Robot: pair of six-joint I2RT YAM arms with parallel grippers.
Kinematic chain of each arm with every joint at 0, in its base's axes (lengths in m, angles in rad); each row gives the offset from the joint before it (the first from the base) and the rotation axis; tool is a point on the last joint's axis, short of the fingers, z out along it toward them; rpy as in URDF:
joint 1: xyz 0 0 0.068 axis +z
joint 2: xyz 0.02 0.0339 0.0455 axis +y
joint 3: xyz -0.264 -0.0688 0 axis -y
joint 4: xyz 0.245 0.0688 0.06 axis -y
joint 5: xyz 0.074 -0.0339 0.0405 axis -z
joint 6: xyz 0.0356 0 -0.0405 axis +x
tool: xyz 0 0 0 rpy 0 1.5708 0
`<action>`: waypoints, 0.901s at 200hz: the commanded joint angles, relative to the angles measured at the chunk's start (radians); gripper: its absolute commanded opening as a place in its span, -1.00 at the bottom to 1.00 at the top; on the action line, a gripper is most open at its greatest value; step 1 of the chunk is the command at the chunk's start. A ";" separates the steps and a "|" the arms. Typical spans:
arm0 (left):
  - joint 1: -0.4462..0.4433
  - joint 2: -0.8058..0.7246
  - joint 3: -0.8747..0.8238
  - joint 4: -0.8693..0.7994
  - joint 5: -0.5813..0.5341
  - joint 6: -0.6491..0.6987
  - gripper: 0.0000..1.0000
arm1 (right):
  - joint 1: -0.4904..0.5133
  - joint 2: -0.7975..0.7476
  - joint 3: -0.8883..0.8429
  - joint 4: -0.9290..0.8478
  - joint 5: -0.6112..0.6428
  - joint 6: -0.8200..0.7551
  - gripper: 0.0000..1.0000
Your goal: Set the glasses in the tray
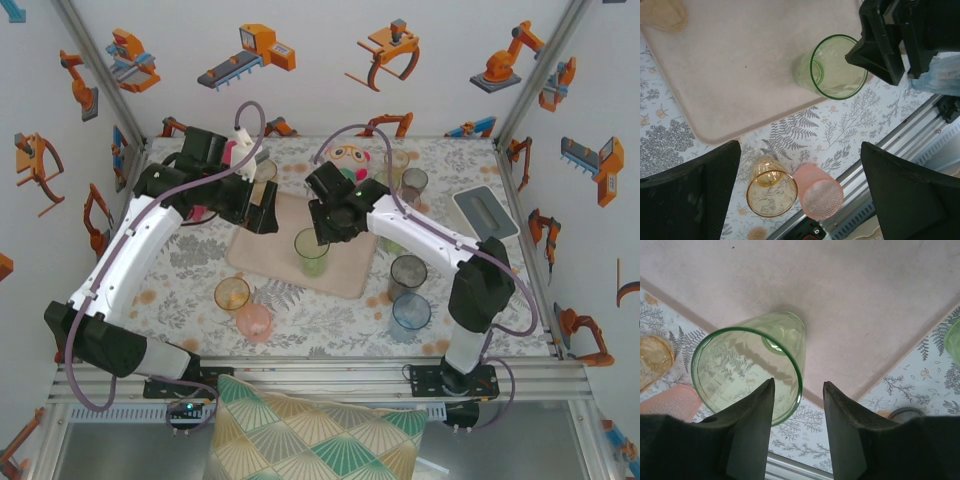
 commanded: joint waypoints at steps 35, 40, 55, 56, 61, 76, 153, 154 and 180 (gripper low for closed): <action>-0.015 0.024 0.074 -0.042 -0.011 0.064 0.94 | -0.012 -0.089 0.099 -0.075 -0.007 -0.046 -0.11; -0.016 0.028 0.077 -0.046 -0.004 0.066 0.94 | -0.013 -0.095 0.109 -0.083 -0.007 -0.047 -0.11; -0.029 0.040 0.078 -0.049 0.007 0.066 0.94 | -0.015 -0.127 0.132 -0.109 0.010 -0.046 -0.10; -0.029 0.042 0.077 -0.050 0.006 0.065 0.94 | -0.015 -0.129 0.132 -0.111 0.013 -0.045 -0.11; -0.036 0.049 0.077 -0.047 0.004 0.064 0.94 | -0.015 -0.144 0.135 -0.121 0.027 -0.042 -0.10; -0.064 0.079 0.080 -0.043 -0.018 0.069 0.94 | -0.016 -0.198 0.117 -0.143 0.071 -0.029 -0.11; -0.192 0.234 0.085 0.067 -0.120 0.111 0.92 | -0.029 -0.519 -0.128 -0.207 0.193 0.077 -0.09; -0.193 0.236 0.085 0.067 -0.120 0.110 0.92 | -0.029 -0.522 -0.130 -0.207 0.192 0.080 -0.09; -0.210 0.288 0.084 0.084 -0.137 0.094 0.84 | -0.029 -0.576 -0.192 -0.207 0.199 0.108 -0.09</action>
